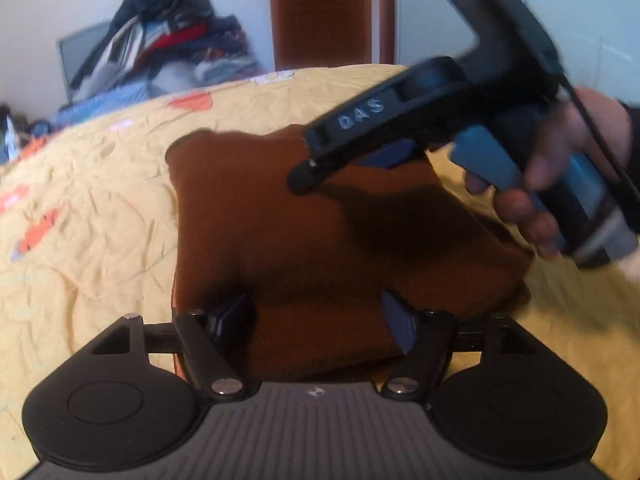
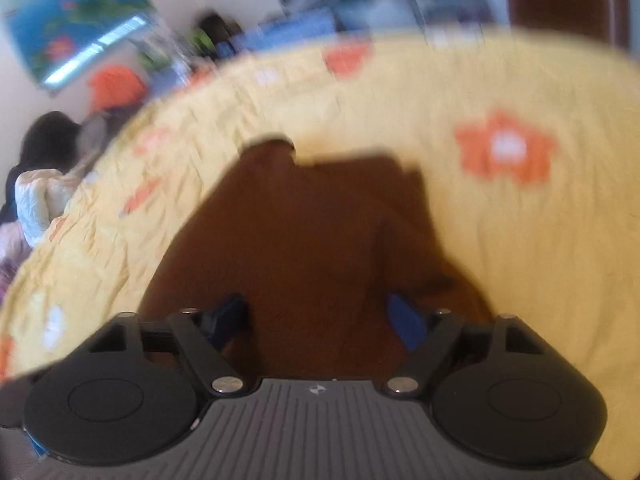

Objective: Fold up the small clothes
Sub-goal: 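Release the sweater and press the folded bundle down with both grippers open, then grasp the brown sweater bundle edge with both grippers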

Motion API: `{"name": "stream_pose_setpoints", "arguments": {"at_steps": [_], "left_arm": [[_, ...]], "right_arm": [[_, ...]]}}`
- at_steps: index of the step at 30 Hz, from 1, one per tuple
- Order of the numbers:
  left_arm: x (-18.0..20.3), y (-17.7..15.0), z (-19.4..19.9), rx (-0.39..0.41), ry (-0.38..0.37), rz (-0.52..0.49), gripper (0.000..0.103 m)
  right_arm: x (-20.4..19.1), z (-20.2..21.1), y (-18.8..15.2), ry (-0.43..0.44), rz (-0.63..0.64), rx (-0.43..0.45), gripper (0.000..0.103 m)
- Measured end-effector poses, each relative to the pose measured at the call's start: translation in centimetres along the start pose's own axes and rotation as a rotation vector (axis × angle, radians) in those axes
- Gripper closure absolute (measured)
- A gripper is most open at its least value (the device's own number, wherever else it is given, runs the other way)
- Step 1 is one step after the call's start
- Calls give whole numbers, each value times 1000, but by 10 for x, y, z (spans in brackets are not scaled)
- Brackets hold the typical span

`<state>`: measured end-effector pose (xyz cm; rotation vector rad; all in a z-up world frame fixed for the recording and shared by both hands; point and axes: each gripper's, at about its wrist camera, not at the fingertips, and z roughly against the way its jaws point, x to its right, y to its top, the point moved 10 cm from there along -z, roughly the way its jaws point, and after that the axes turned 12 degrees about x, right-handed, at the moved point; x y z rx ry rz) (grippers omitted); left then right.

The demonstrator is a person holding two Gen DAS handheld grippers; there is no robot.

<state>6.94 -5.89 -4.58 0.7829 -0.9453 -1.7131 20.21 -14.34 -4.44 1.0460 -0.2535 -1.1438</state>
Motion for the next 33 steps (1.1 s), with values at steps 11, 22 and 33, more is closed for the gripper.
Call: {"name": "stream_pose_setpoints", "arguments": {"at_steps": [11, 22, 33], "left_arm": [[-2, 0, -6, 8, -8, 54, 26], [-3, -2, -14, 11, -14, 61, 26], [-63, 4, 37, 55, -55, 372, 25]], "right_arm": [[-75, -20, 51, 103, 15, -43, 27], [-78, -94, 2, -18, 291, -116, 0], [-5, 72, 19, 26, -194, 104, 0]]}}
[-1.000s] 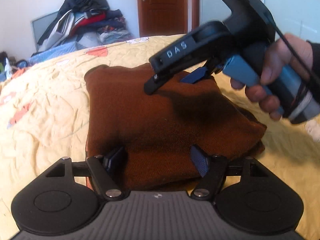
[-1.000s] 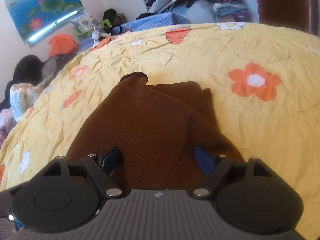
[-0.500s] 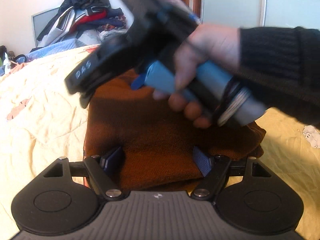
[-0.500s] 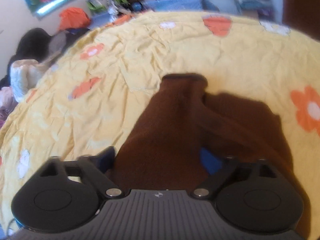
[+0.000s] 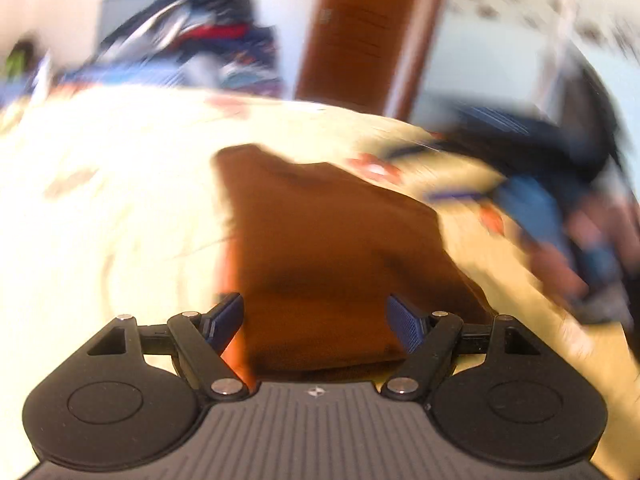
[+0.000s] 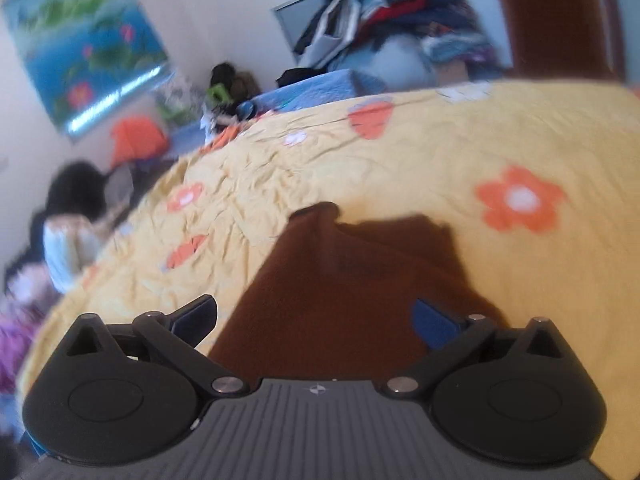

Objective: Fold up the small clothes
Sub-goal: 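Grasp the brown sweater bundle edge with both grippers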

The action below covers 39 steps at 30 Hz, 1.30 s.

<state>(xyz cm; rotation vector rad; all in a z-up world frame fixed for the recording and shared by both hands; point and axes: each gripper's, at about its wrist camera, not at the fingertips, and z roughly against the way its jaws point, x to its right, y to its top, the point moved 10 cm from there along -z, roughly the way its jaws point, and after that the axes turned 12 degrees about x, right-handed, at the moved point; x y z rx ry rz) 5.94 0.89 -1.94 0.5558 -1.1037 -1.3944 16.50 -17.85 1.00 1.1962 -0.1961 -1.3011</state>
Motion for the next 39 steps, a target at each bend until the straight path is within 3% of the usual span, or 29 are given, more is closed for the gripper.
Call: {"name": "stream_pose_setpoints", "arguments": {"at_steps": [4, 7, 8, 9, 10, 11, 12, 14, 17, 20, 22, 23, 24, 26, 28, 30, 31, 32, 33, 36, 39], "left_arm": [[-44, -15, -11, -137, -52, 349, 26], [-41, -21, -23, -188, -151, 503, 26], [-39, -20, -28, -192, -170, 526, 26], [-38, -20, -33, -200, -172, 541, 38], [-38, -23, -39, -226, -165, 555, 52], [-38, -27, -45, -265, -146, 562, 81], [-37, -30, -47, -283, -136, 569, 84], [-35, -23, -38, -275, -129, 534, 87], [-26, -17, -15, -247, -129, 392, 87], [-29, -32, -14, -265, -81, 303, 82], [-28, -29, -5, -233, -74, 291, 78], [-27, -25, 0, -217, -55, 266, 66], [-28, -20, 8, -187, -32, 228, 47], [-26, -9, 30, -79, 13, 128, 21], [-19, -3, 41, -22, 17, 52, 19], [-14, -3, 38, -34, 7, 33, 19], [-13, -5, 34, -44, 11, 40, 19], [-13, -8, 31, -58, 20, 43, 19], [-14, -11, 29, -76, 34, 44, 19], [-21, -22, 26, -114, 63, 51, 19], [-31, -36, 26, -150, 85, 67, 19]], "right_arm": [[48, 41, -30, -28, -155, -62, 5], [52, 42, -64, -7, -184, -150, 13], [49, 40, -75, 17, -201, -183, 21], [42, 39, -80, 44, -195, -176, 28], [36, 35, -85, 63, -195, -192, 33], [32, 33, -89, 67, -196, -212, 56], [29, 28, -93, 52, -184, -240, 76], [24, 32, -94, 67, -145, -237, 77], [11, 52, -92, 103, -80, -235, 78], [10, 51, -108, 86, -23, -251, 78], [10, 52, -104, 114, -90, -253, 62], [11, 54, -97, 109, -126, -253, 46], [13, 59, -85, 108, -140, -209, 32], [16, 66, -52, 109, -128, -97, 25], [28, 56, -26, 78, -169, -50, 25], [43, 32, -15, 49, -228, -72, 25], [52, 17, -16, 13, -251, -93, 27], [56, 4, -18, -16, -257, -114, 48], [55, -8, -20, -14, -226, -145, 91], [51, -21, -10, -60, -45, -117, 92], [65, -28, -3, -82, -67, -100, 92]]}}
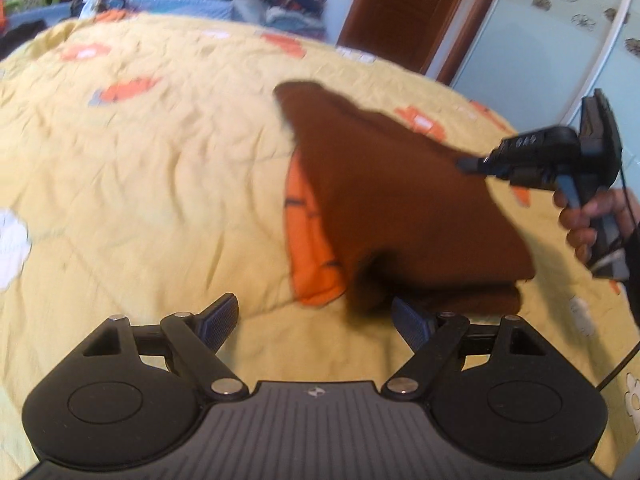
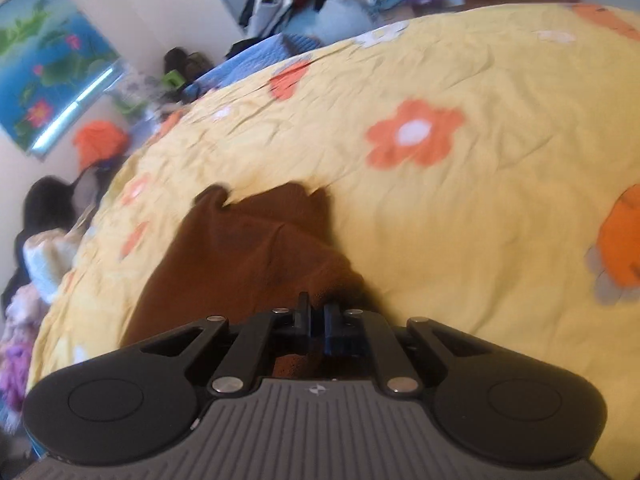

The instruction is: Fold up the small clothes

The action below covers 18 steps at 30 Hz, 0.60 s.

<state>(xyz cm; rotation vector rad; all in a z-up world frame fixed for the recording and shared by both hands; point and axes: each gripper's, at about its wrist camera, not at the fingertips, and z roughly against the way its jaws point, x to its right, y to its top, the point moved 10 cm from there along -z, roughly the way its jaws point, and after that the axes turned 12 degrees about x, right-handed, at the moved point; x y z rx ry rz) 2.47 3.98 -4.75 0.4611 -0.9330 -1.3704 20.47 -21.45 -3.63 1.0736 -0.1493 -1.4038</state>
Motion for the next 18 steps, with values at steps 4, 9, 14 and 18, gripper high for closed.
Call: {"name": "stream_pose_setpoints", "arguments": {"at_steps": [4, 9, 14, 18], "left_arm": [[4, -1, 4, 43, 5, -66, 19], [29, -1, 11, 183, 85, -380, 23], [38, -4, -5, 172, 92, -388, 46], [43, 1, -22, 184, 117, -405, 82]], "right_arm": [[0, 9, -14, 4, -18, -27, 72], [-13, 66, -23, 130, -136, 29, 45], [-38, 80, -58, 142, -26, -54, 45], [-41, 60, -87, 80, 86, -151, 62]]}}
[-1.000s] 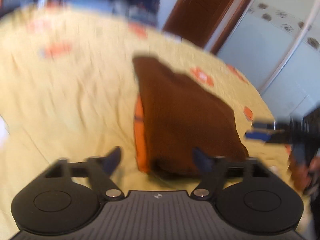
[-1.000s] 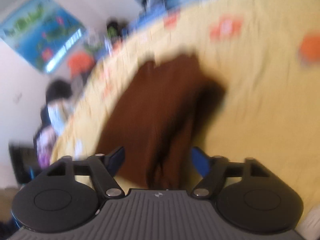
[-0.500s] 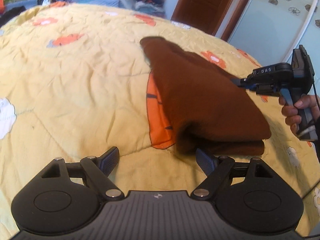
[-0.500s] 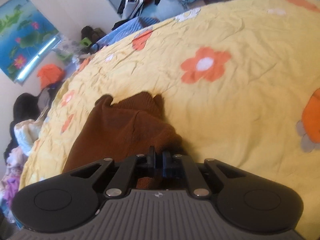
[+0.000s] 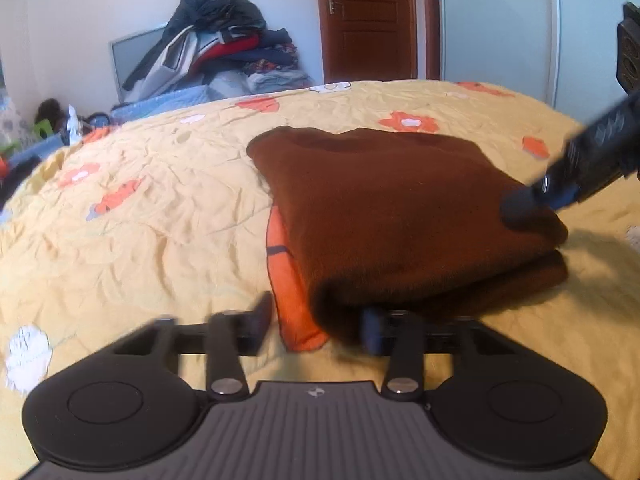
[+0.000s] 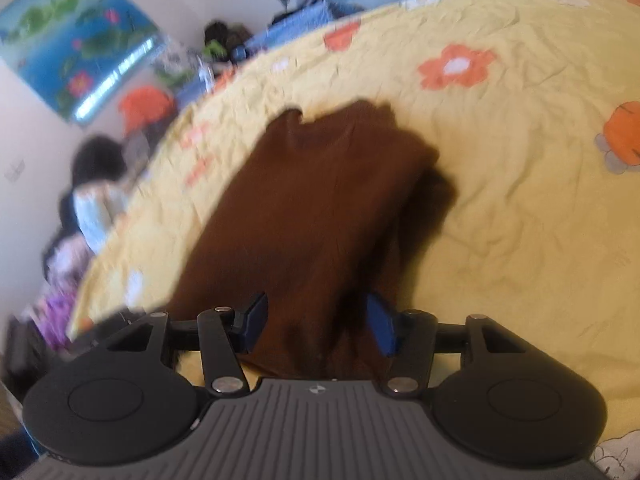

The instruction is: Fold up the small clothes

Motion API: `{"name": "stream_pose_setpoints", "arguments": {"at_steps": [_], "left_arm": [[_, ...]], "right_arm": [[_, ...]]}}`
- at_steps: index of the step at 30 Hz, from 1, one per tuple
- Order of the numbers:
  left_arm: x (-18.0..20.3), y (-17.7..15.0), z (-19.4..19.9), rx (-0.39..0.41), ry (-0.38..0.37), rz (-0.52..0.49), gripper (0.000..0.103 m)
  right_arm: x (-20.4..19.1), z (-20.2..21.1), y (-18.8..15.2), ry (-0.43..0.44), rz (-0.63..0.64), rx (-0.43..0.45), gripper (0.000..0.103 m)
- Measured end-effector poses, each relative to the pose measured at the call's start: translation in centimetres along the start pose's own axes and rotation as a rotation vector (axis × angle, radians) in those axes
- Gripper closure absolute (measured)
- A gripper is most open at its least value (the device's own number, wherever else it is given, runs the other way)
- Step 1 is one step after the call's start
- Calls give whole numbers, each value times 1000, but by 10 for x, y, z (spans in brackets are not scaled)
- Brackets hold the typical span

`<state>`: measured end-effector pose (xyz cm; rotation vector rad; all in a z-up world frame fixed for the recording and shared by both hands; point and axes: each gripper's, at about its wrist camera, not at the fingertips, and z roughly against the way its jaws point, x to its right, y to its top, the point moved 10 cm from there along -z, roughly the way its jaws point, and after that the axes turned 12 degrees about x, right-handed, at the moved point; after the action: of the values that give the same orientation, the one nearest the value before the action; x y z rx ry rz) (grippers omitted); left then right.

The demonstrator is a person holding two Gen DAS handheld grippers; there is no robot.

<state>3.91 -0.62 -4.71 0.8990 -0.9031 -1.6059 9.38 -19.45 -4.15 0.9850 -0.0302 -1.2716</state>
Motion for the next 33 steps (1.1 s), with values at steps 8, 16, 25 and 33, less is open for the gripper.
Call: {"name": "stream_pose_setpoints", "arguments": {"at_steps": [8, 16, 25, 33], "left_arm": [[-10, -15, 9, -7, -1, 50, 94], [-25, -7, 38, -56, -144, 216, 84], [-47, -6, -15, -201, -336, 875, 7], [-27, -9, -31, -289, -323, 756, 84]], "right_arm": [[16, 4, -4, 11, 57, -23, 90], [13, 54, 7, 81, -79, 112, 40], [34, 28, -24, 187, -432, -15, 34], [3, 15, -41, 131, -191, -71, 87]]}}
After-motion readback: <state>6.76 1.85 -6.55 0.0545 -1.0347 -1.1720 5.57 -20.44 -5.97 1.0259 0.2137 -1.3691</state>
